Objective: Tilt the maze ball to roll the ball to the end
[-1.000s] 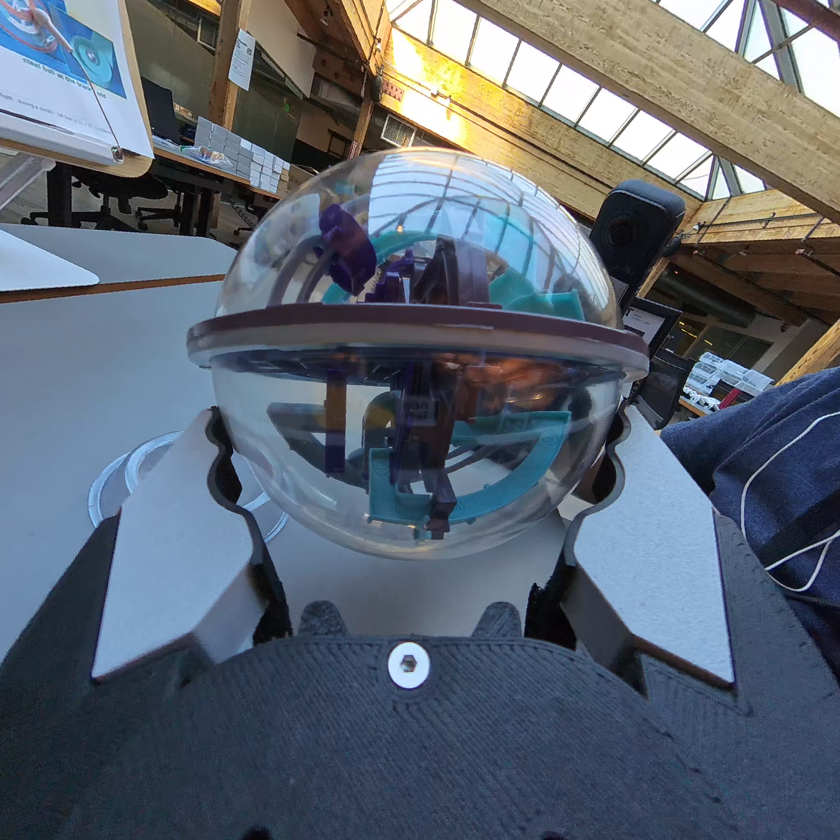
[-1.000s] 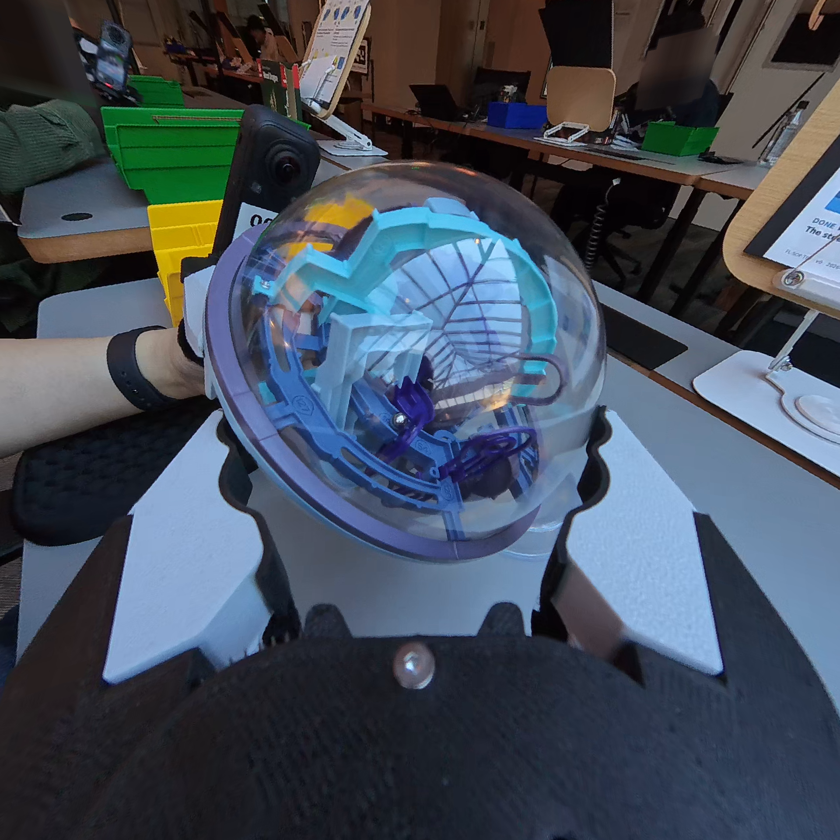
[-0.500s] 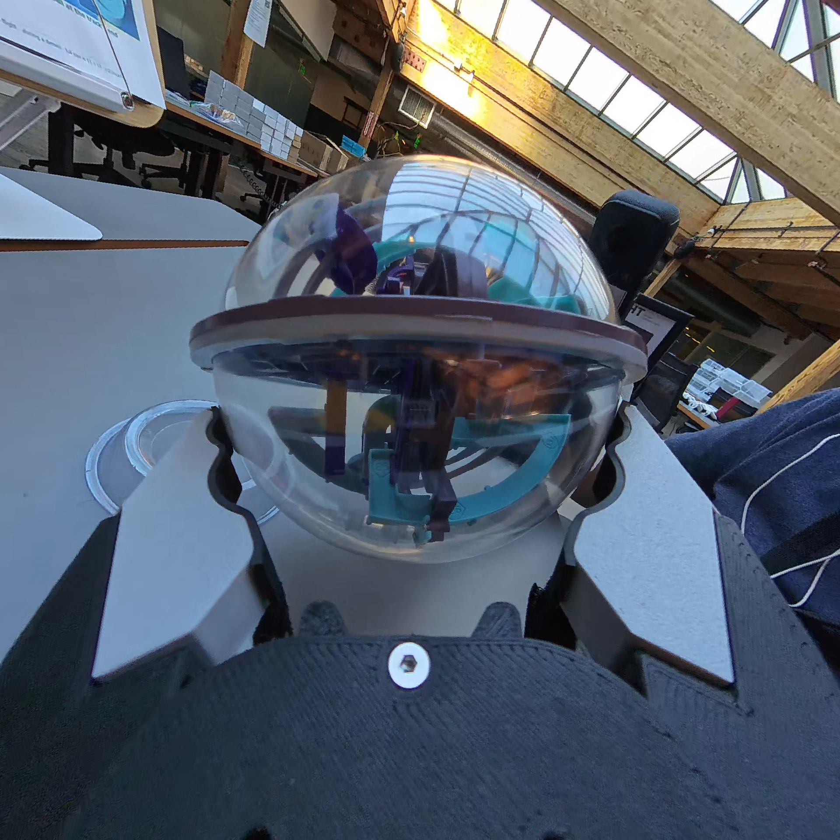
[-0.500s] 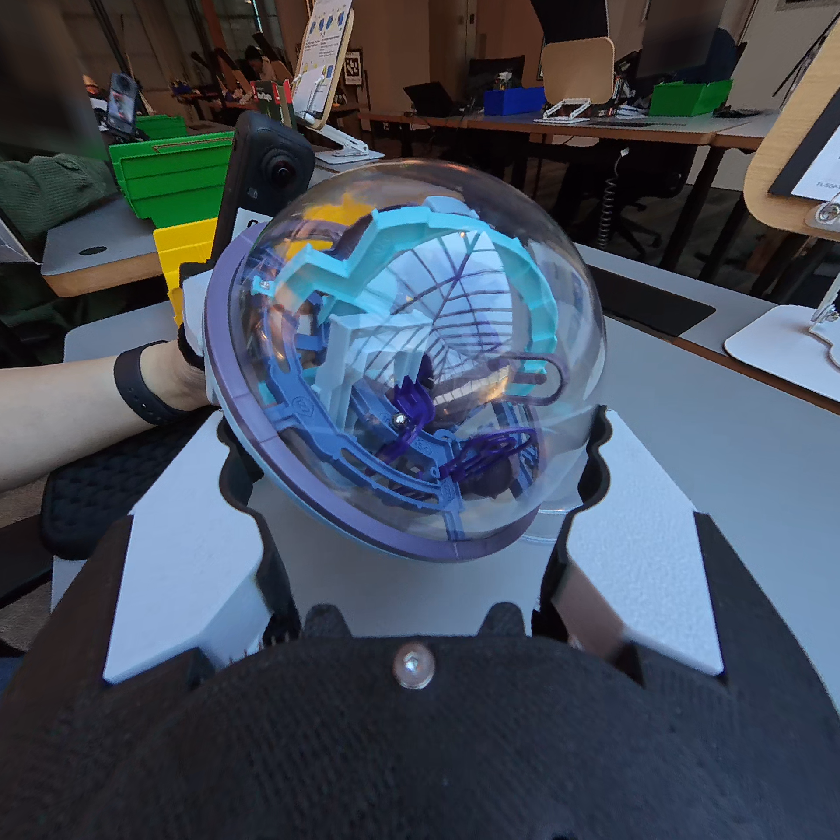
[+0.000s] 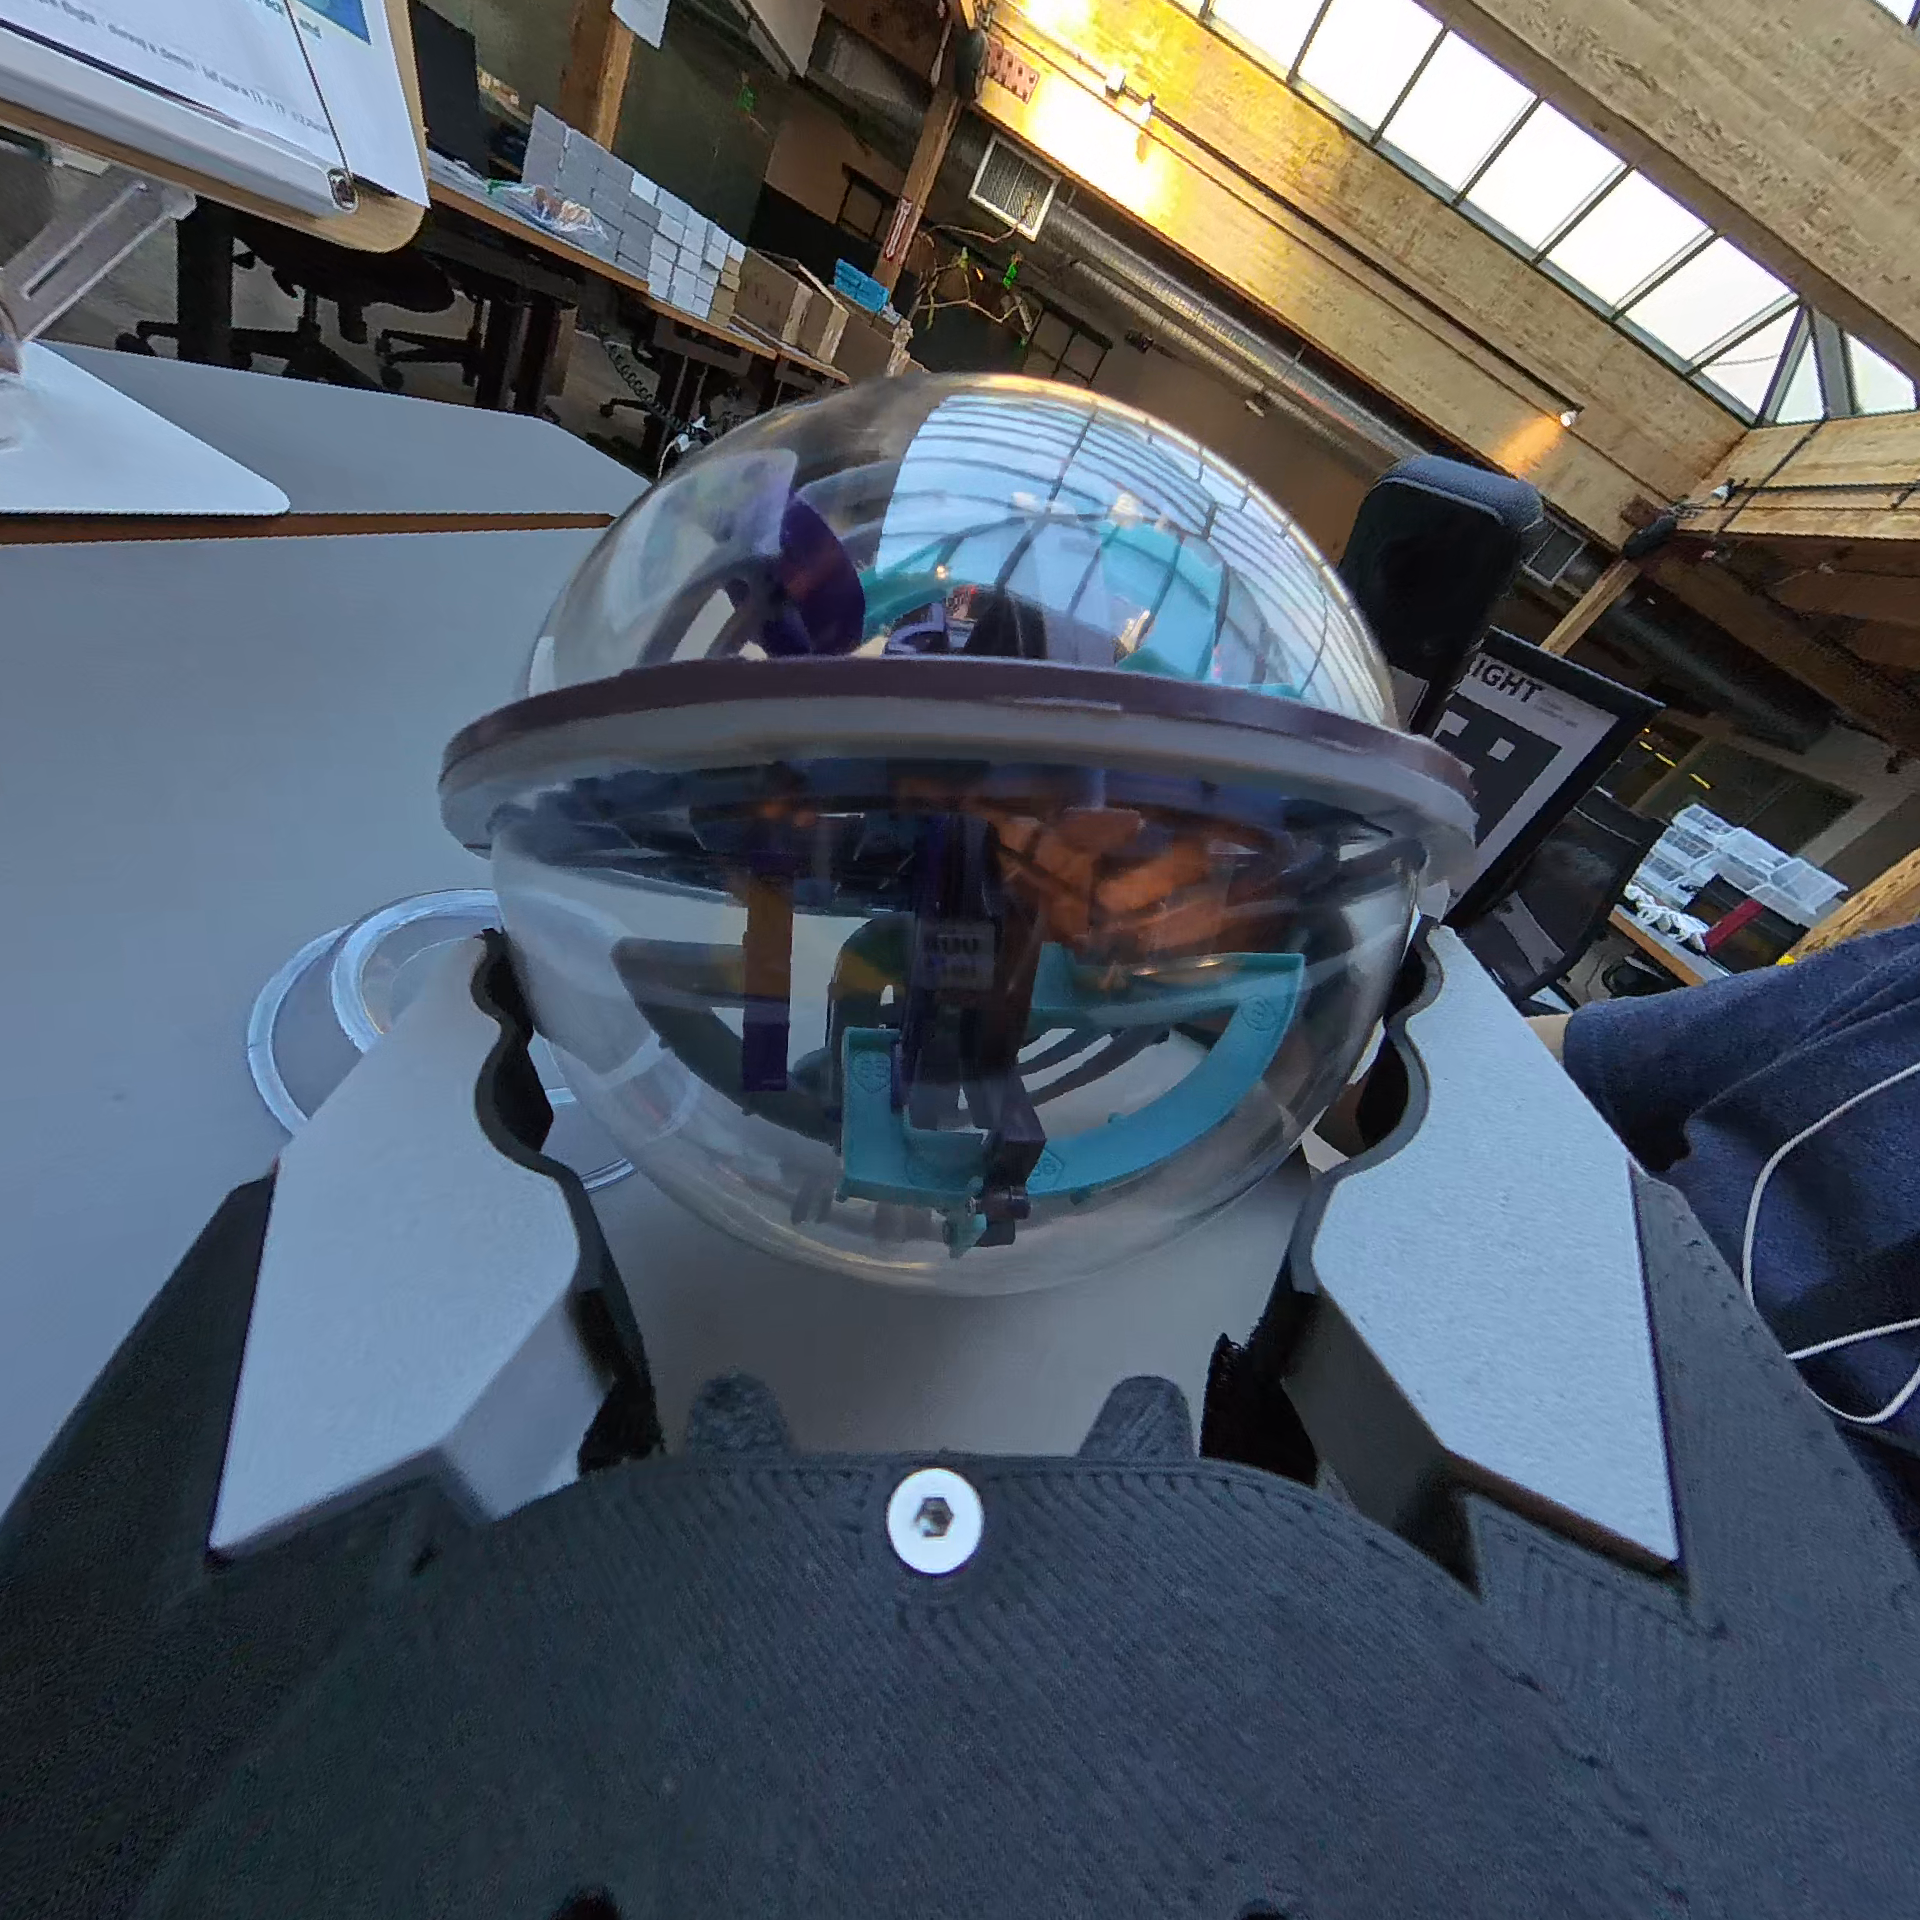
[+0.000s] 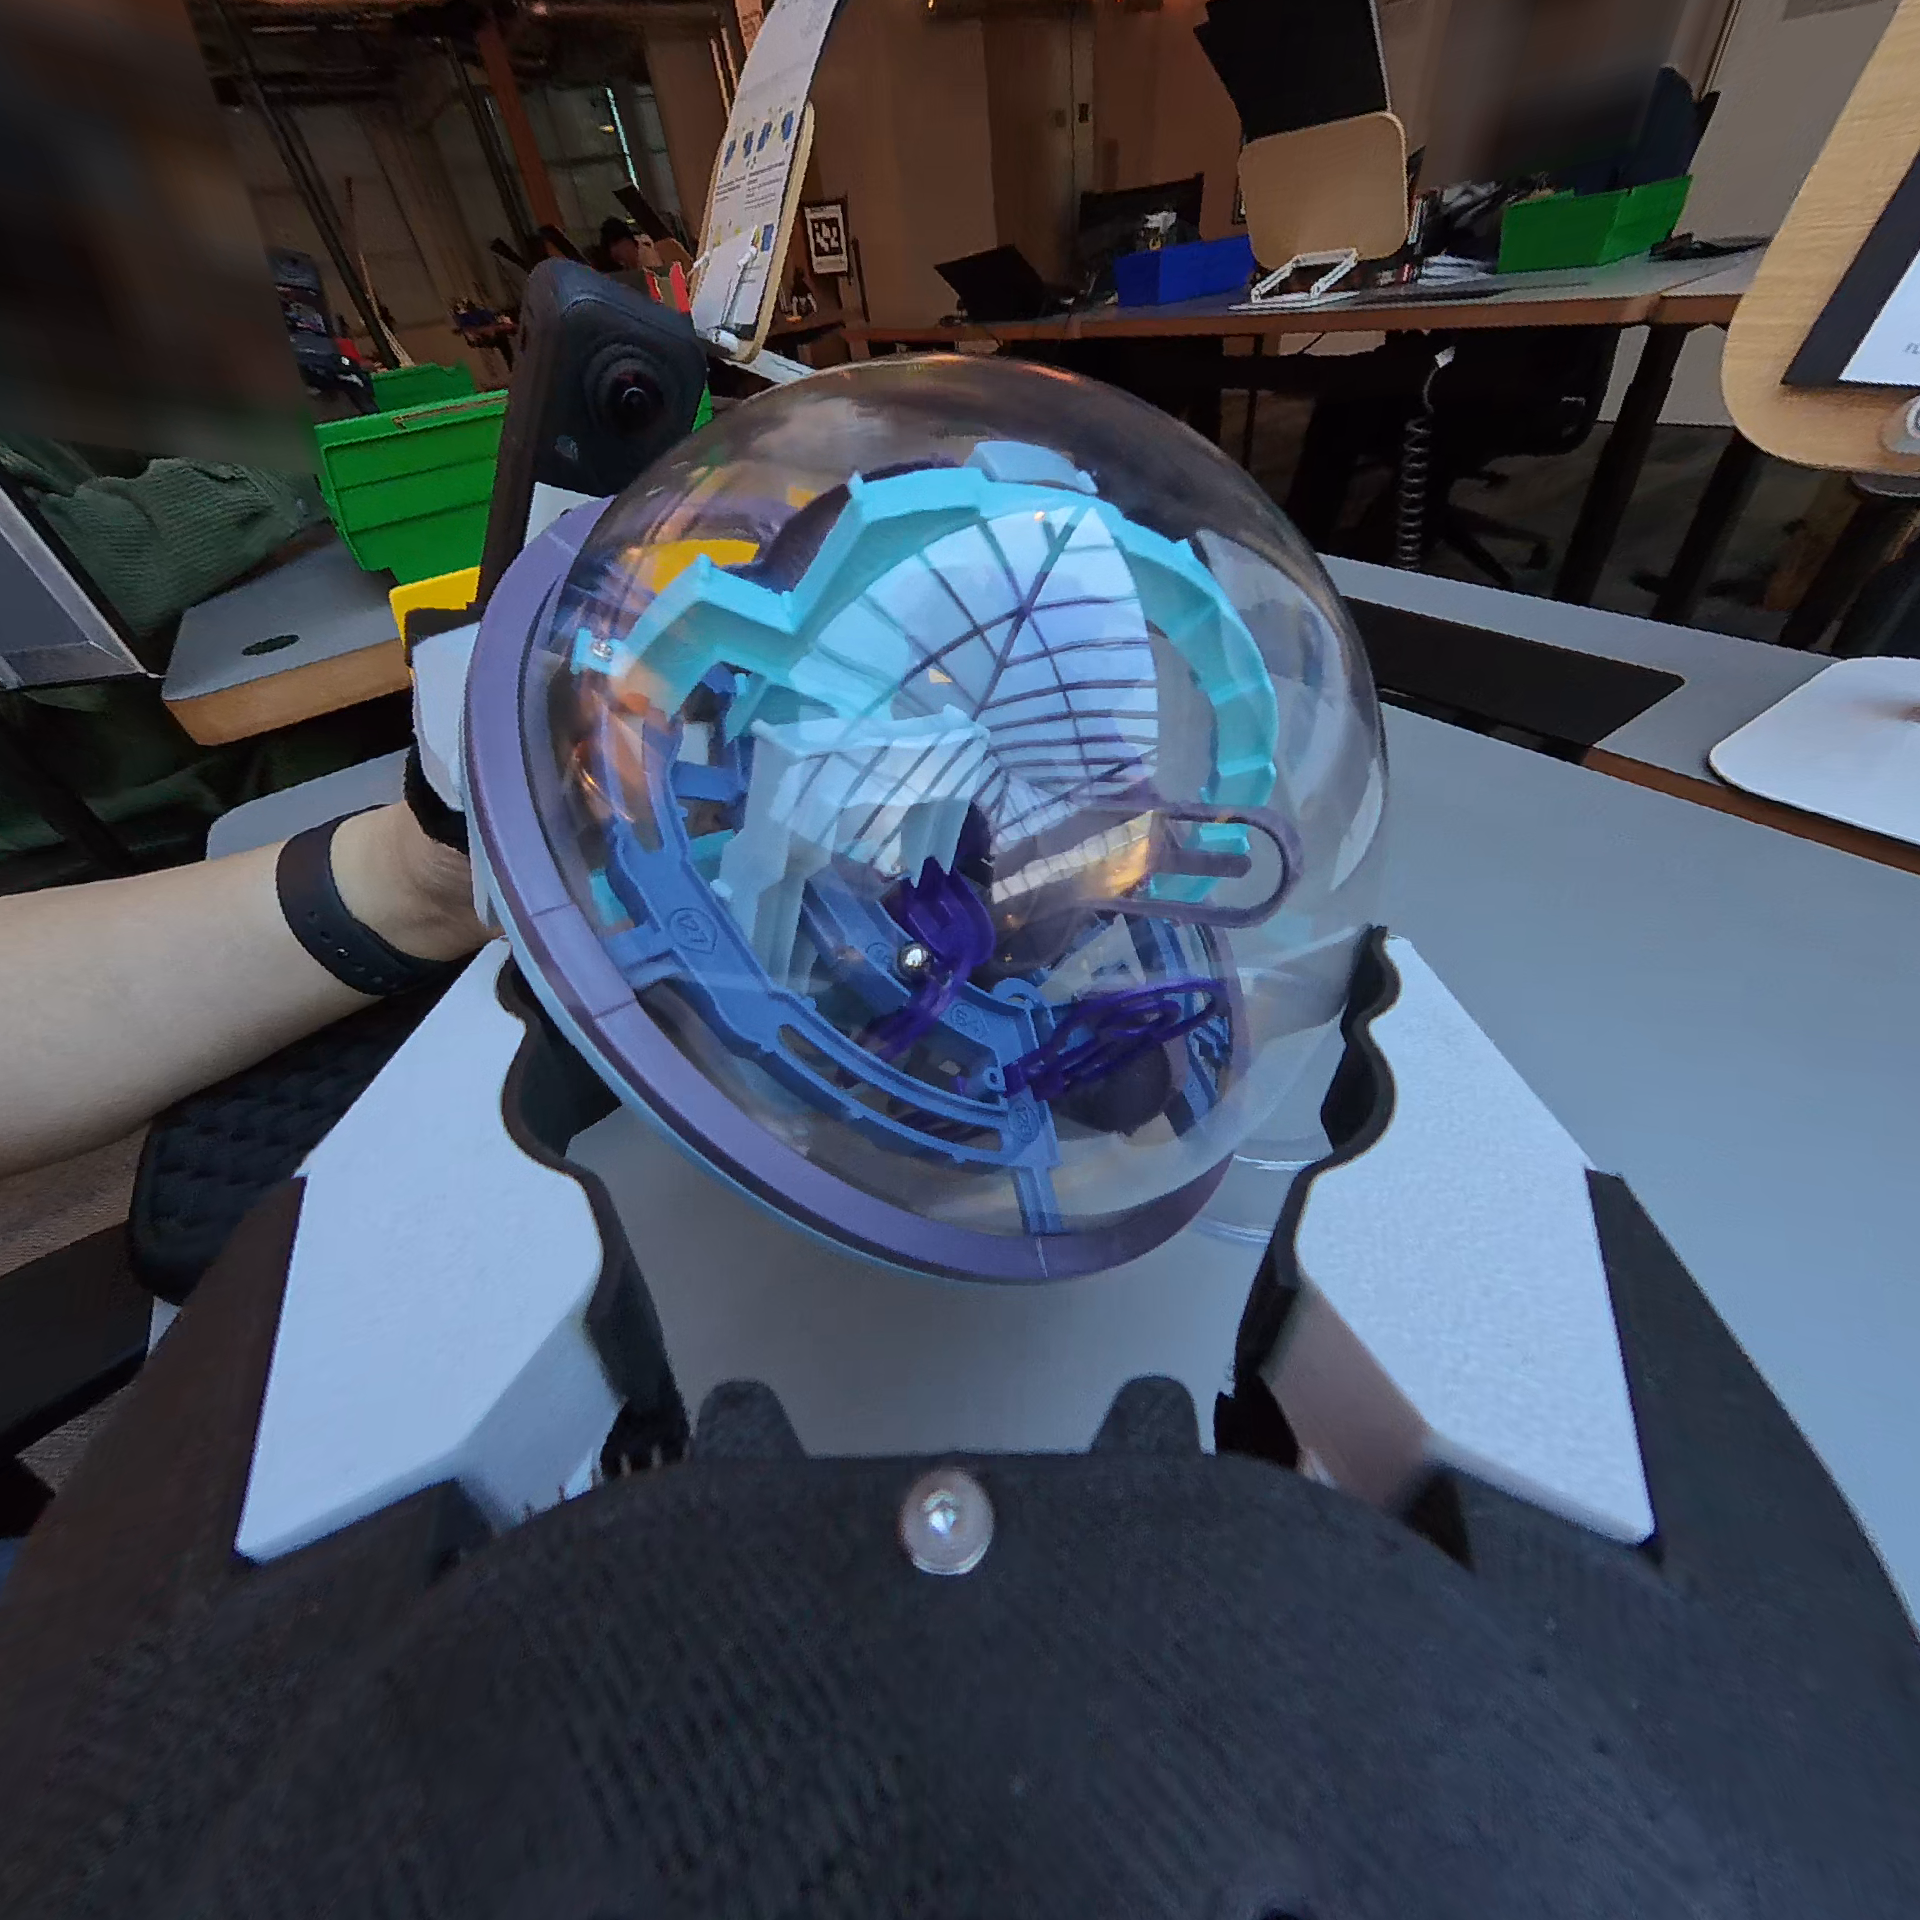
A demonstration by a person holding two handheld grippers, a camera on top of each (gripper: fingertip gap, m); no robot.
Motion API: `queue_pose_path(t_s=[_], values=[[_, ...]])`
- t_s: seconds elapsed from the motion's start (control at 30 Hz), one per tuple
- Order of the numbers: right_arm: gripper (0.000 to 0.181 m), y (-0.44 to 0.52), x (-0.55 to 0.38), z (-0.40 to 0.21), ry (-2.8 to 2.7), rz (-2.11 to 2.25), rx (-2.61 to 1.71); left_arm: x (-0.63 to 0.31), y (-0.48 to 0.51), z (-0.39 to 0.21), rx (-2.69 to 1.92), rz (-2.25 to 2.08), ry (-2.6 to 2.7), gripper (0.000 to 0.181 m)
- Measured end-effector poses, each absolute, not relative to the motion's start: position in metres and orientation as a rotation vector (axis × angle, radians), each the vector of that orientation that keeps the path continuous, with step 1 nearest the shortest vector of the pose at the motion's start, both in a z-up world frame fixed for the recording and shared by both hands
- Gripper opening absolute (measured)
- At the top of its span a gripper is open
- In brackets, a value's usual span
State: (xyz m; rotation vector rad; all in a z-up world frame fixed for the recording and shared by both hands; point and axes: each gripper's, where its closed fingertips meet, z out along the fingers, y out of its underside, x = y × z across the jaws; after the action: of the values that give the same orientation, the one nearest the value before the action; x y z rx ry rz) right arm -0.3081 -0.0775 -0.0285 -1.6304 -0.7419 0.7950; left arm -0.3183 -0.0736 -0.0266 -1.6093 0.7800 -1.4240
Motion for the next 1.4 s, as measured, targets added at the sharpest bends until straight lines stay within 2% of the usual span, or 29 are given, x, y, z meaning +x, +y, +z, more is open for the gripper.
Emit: queue_pose_path(t_s=[1.4], values=[[0.148,-0.0724,-0.3067,-0.0232,-0.688,0.864,-1.649,-0.3162,-0.0679,-0.0206,-1.703,-1.405,0.77,0.159]])
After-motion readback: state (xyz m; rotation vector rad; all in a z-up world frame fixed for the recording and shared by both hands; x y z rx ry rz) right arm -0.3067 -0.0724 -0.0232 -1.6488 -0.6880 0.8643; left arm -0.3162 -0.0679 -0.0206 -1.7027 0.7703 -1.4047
